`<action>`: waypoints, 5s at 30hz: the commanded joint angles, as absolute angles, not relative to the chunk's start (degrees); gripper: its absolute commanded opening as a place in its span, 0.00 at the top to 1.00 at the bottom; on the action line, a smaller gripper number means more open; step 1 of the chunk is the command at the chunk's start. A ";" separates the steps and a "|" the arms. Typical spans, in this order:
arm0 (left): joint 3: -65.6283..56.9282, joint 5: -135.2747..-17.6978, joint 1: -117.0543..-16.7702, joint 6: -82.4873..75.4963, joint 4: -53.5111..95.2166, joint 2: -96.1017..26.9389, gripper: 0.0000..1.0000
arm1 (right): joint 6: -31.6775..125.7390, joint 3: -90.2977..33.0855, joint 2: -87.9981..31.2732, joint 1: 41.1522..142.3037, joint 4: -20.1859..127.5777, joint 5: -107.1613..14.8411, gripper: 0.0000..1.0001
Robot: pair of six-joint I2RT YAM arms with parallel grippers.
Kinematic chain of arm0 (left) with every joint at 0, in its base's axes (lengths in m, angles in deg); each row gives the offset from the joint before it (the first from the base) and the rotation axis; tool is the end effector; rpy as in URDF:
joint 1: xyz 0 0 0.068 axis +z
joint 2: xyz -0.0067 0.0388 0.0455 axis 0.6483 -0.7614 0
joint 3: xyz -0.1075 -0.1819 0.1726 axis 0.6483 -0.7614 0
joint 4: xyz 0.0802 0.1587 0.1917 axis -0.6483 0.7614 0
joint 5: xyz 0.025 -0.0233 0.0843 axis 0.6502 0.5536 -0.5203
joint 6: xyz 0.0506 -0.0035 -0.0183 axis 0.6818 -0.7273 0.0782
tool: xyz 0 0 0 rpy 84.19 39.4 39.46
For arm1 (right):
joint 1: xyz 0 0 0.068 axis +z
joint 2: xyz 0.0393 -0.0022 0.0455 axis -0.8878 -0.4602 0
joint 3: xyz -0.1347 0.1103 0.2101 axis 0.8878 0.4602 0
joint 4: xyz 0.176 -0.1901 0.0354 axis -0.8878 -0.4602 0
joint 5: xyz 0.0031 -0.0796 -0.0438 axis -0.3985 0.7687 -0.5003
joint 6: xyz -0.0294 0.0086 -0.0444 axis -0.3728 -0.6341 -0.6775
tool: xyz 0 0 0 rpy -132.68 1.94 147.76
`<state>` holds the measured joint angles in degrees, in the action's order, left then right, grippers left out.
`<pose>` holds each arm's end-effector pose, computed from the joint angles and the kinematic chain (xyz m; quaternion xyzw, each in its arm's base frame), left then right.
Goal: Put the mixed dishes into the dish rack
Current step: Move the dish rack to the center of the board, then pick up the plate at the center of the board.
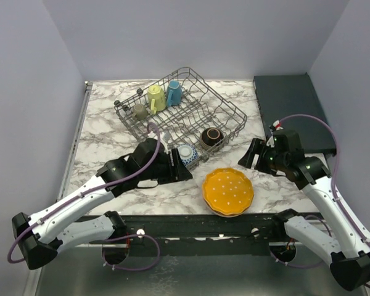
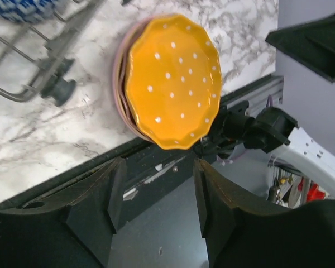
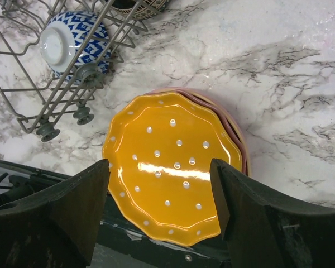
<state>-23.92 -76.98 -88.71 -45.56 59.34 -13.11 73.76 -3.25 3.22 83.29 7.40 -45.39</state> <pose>0.1277 -0.1507 0.3143 -0.0120 0.8961 -0.3797 0.2295 0.1562 0.0635 0.2988 0.0814 0.9226 0.2195 0.3067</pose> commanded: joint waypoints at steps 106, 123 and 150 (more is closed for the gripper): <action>-20.71 -92.87 -107.70 -61.01 47.56 -35.82 1.00 | 81.28 2.91 7.67 83.60 9.53 -45.73 0.17; -18.88 -93.83 -105.27 -56.98 49.29 -27.70 1.00 | 82.85 3.49 7.99 83.60 10.21 -46.65 0.17; -16.14 -87.66 -95.66 -53.23 50.97 -21.86 1.00 | 91.65 13.75 10.42 83.60 22.75 -62.35 0.17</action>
